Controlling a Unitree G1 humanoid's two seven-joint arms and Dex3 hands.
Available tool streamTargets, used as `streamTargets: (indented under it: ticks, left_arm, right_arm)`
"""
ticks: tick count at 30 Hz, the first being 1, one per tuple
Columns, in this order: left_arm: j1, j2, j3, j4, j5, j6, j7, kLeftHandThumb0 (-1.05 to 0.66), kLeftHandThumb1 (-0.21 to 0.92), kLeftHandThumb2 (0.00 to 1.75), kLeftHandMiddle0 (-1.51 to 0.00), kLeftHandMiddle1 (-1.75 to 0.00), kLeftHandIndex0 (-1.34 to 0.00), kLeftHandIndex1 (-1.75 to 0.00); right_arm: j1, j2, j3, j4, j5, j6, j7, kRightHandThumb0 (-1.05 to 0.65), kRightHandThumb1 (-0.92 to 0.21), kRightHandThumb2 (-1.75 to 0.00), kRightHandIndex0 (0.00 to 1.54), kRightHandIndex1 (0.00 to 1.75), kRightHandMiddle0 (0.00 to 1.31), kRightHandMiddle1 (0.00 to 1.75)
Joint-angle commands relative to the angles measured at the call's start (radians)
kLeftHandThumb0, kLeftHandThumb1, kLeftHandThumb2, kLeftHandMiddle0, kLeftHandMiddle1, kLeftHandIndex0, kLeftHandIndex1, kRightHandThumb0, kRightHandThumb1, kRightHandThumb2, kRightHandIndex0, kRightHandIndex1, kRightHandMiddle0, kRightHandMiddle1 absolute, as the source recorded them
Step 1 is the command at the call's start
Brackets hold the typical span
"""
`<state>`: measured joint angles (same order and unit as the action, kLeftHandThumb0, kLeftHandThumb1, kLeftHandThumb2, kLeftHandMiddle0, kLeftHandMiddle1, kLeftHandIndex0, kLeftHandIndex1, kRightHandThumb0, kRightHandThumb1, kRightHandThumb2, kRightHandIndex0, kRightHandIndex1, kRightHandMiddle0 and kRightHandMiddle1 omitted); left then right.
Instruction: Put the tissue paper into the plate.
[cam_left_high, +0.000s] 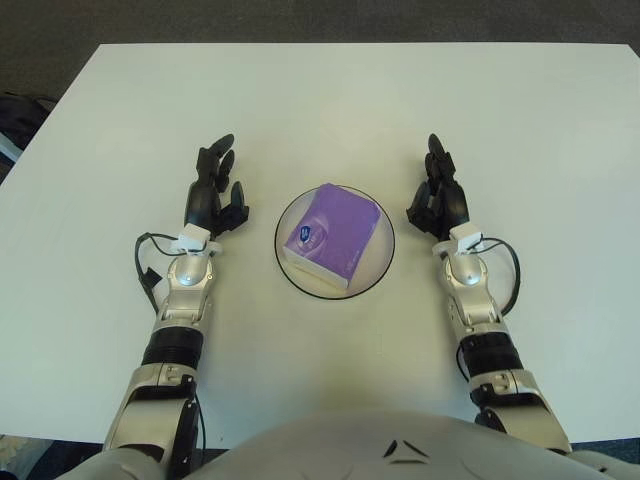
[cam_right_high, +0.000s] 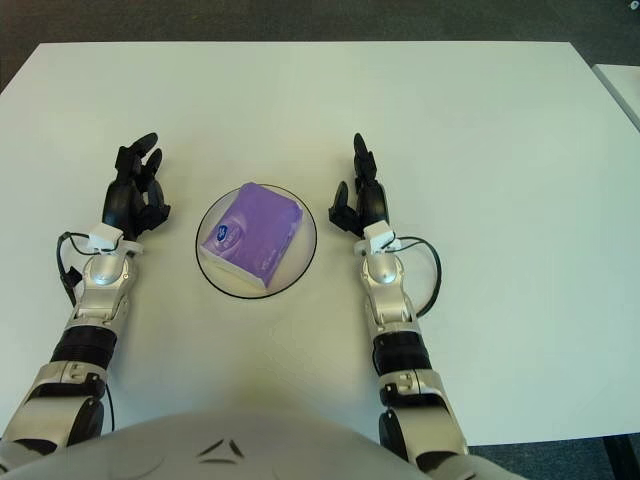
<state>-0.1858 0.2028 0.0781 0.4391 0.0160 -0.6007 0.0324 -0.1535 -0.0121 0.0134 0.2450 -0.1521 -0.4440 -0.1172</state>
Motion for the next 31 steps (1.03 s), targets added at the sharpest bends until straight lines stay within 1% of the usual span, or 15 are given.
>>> streamTargets:
  ticks: [1, 7, 14, 23, 31]
  left_arm:
    - [0.138, -0.060, -0.024, 0.083, 0.010, 0.012, -0.003, -0.63, 0.92, 0.80, -0.36, -0.04, 0.00, -0.76]
    - [0.139, -0.060, -0.025, 0.080, 0.015, 0.013, -0.002, -0.63, 0.92, 0.81, -0.36, -0.04, 0.00, -0.77]
    - [0.134, -0.061, -0.025, 0.088, 0.008, 0.012, -0.010, -0.64, 0.92, 0.82, -0.36, -0.04, 0.00, -0.77]
    - [0.132, -0.064, -0.023, 0.092, 0.001, 0.006, -0.020, -0.62, 0.92, 0.80, -0.36, -0.05, 0.00, -0.77]
    - [0.134, -0.068, -0.021, 0.088, -0.001, 0.007, -0.022, -0.62, 0.92, 0.79, -0.36, -0.05, 0.00, -0.77]
  right_arm:
    - [0.066, 0.010, 0.014, -0.029, -0.035, -0.001, -0.028, -0.89, -0.92, -1.08, 0.00, 0.00, 0.00, 0.00]
    - [0.106, 0.016, 0.031, -0.071, -0.063, 0.013, -0.050, -0.88, -0.92, -1.05, 0.00, 0.00, 0.00, 0.00]
    - [0.141, 0.015, 0.040, -0.091, -0.095, 0.002, -0.077, -0.88, -0.92, -1.02, 0.00, 0.00, 0.00, 0.00]
    - [0.147, 0.010, 0.043, -0.075, -0.104, -0.019, -0.093, -0.87, -0.92, -0.99, 0.00, 0.00, 0.00, 0.00]
    - [0.148, 0.013, 0.047, -0.067, -0.090, -0.017, -0.090, -0.86, -0.92, -0.98, 0.00, 0.00, 0.00, 0.00]
